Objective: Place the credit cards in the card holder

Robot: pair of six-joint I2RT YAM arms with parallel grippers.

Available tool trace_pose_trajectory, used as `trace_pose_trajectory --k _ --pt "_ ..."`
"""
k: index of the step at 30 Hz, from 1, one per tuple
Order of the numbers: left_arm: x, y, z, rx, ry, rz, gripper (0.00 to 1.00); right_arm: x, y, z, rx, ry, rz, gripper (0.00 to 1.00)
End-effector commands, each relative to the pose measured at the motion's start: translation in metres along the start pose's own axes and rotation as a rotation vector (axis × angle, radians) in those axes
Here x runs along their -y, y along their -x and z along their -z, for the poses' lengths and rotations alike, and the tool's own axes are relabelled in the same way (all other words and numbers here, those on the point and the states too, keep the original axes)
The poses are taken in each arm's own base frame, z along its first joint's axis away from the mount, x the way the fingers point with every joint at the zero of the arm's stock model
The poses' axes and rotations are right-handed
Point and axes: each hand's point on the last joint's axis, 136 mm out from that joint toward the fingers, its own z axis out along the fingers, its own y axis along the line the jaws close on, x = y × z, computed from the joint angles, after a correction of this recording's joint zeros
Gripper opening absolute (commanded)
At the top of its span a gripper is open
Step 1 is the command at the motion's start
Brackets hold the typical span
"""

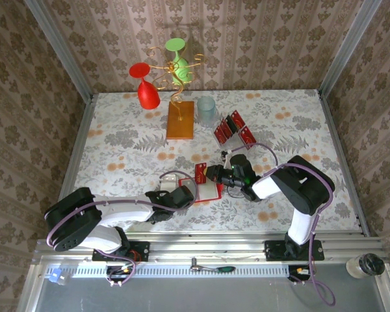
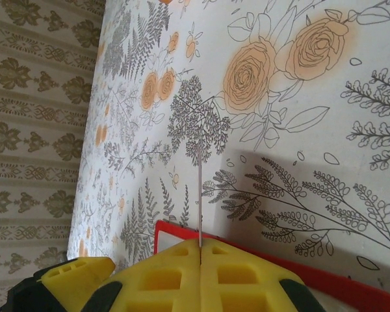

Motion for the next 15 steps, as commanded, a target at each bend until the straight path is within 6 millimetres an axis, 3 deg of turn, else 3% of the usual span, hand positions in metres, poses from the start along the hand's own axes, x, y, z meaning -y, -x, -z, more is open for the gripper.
trace_pose_trajectory --k 1,15 --pt "-0.006 -0.004 0.002 -0.011 0.027 -0.016 1.0 0.008 -0.003 0.0 0.016 -0.016 0.003 0.0" --pt "-0.007 -0.004 0.001 -0.011 0.029 -0.017 1.0 0.015 -0.023 0.003 -0.051 -0.001 -0.005 0.0"
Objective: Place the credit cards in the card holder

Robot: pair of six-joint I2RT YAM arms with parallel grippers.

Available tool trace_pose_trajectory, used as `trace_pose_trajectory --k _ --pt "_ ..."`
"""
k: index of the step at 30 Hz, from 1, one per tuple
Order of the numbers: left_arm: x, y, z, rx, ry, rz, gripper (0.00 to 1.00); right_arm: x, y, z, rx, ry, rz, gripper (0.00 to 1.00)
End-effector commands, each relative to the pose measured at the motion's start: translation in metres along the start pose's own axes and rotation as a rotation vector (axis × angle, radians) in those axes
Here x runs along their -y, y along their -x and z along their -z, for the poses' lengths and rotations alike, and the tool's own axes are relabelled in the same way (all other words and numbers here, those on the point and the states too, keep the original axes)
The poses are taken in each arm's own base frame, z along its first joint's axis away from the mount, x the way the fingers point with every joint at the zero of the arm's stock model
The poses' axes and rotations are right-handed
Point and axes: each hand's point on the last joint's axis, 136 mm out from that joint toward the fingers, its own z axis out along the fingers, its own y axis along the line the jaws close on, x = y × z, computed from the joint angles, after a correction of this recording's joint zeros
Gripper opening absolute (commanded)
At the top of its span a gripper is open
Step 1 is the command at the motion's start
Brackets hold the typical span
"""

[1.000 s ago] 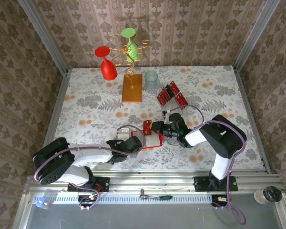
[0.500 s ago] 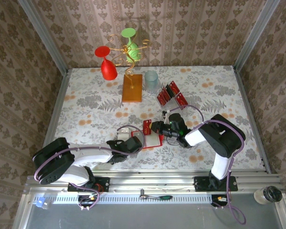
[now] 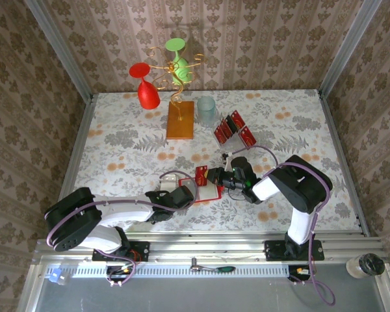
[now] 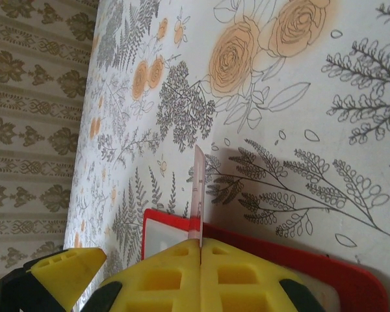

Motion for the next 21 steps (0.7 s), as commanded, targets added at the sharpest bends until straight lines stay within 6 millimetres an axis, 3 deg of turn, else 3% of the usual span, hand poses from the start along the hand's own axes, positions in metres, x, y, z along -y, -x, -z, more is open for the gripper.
trace_pose_trajectory --k 1,21 --pt "-0.006 -0.003 0.002 -0.01 0.028 -0.015 1.0 0.006 -0.014 0.002 -0.038 0.002 -0.001 0.0" --pt "-0.006 -0.004 0.001 -0.01 0.029 -0.014 1.0 0.007 -0.039 0.013 -0.096 0.013 -0.008 0.0"
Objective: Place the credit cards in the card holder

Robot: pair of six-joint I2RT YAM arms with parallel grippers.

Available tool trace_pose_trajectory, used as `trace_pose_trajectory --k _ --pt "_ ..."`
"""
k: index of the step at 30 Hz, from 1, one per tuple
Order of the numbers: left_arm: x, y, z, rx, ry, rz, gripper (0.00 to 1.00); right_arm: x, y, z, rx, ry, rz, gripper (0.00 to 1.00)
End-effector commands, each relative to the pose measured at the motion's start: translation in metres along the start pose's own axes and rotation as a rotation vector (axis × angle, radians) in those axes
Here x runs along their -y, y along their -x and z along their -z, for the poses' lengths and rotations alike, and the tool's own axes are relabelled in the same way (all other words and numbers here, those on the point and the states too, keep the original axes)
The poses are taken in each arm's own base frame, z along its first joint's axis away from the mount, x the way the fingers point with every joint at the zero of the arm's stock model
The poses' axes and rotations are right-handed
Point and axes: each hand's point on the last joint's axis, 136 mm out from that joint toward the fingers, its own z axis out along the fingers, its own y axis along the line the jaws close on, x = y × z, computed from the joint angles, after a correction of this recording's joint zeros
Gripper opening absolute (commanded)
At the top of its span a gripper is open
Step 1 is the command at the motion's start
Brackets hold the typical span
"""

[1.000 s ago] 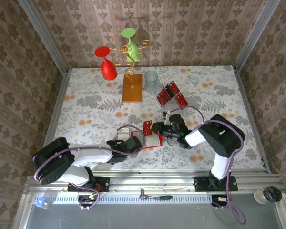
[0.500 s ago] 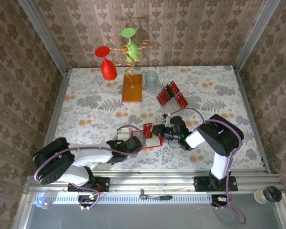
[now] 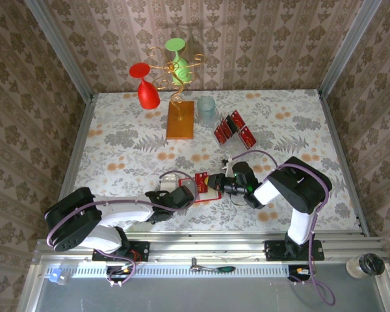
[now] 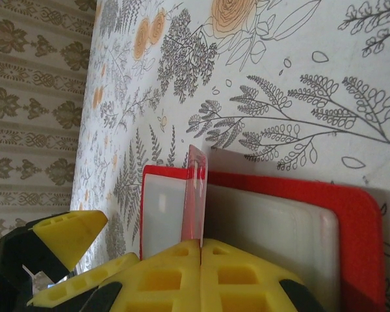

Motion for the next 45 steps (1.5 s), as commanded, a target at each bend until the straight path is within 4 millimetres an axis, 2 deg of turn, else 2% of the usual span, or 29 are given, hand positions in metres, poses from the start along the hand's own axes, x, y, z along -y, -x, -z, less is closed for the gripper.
trace_pose_trajectory --k 1,27,45 --pt "-0.006 -0.004 0.001 -0.01 0.029 -0.018 1.0 0.006 -0.015 0.004 -0.034 -0.017 -0.014 0.0" --pt "-0.006 -0.004 0.002 -0.009 0.03 -0.018 1.0 0.018 -0.042 0.016 -0.089 -0.054 -0.022 0.0" --pt "-0.007 -0.004 0.002 -0.009 0.031 -0.017 1.0 0.021 -0.051 0.008 -0.165 -0.081 -0.028 0.0"
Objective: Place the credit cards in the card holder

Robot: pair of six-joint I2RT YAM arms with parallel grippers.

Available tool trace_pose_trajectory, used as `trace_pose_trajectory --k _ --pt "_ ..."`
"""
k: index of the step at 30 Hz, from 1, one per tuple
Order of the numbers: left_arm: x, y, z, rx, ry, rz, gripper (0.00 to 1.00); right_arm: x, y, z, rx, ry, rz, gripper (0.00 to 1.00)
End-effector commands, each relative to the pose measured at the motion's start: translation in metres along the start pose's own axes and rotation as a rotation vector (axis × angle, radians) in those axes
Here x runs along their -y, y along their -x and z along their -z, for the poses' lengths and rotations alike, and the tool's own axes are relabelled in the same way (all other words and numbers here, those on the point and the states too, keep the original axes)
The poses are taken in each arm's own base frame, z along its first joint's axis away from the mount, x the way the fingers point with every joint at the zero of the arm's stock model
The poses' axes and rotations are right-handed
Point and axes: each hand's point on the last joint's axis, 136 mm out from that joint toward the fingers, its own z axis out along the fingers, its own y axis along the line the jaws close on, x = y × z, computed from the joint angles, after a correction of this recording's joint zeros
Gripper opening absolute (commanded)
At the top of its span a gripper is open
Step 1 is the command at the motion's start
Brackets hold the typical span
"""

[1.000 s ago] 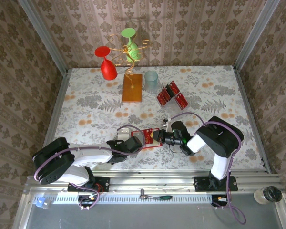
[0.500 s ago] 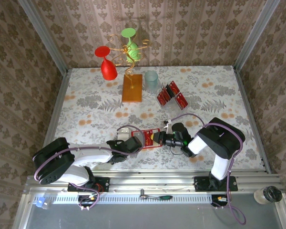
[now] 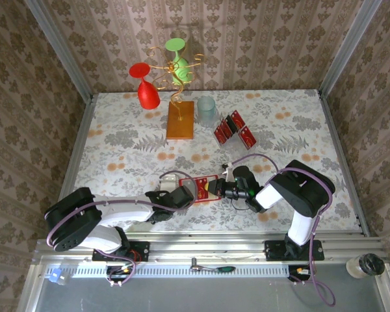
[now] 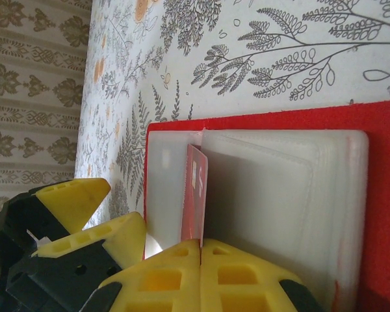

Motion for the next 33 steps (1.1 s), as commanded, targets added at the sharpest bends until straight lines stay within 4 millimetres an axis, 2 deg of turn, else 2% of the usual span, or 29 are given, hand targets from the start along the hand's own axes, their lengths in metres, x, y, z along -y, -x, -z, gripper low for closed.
trace_pose_trajectory --k 1,7,12,17,20,22,27,30,33 --pt "-0.007 -0.003 0.002 -0.008 0.03 -0.017 1.0 0.025 -0.028 -0.001 -0.112 -0.088 -0.025 0.0" --pt "-0.007 -0.004 0.002 -0.008 0.032 -0.015 1.0 0.025 -0.033 -0.007 -0.152 -0.094 -0.031 0.01" --pt "-0.008 -0.004 0.002 -0.006 0.032 -0.012 1.0 0.013 -0.026 -0.003 -0.173 -0.113 0.008 0.32" --pt "-0.009 -0.005 0.001 -0.005 0.03 -0.005 1.0 -0.004 -0.007 0.017 -0.178 -0.203 0.118 0.45" --pt "-0.009 -0.005 0.001 -0.002 0.03 -0.003 1.0 -0.01 0.008 0.028 -0.165 -0.243 0.154 0.46" --pt "-0.009 -0.004 0.001 0.0 0.028 -0.001 1.0 -0.013 0.015 0.032 -0.161 -0.245 0.157 0.39" --pt "-0.009 -0.004 0.002 0.002 0.028 0.001 1.0 -0.017 0.02 0.027 -0.177 -0.243 0.169 0.35" --pt "-0.009 -0.004 0.002 0.003 0.025 0.002 1.0 -0.012 0.019 0.025 -0.177 -0.255 0.163 0.3" --pt "-0.011 -0.004 0.003 0.003 0.029 -0.001 1.0 -0.007 0.018 0.022 -0.176 -0.268 0.155 0.29"
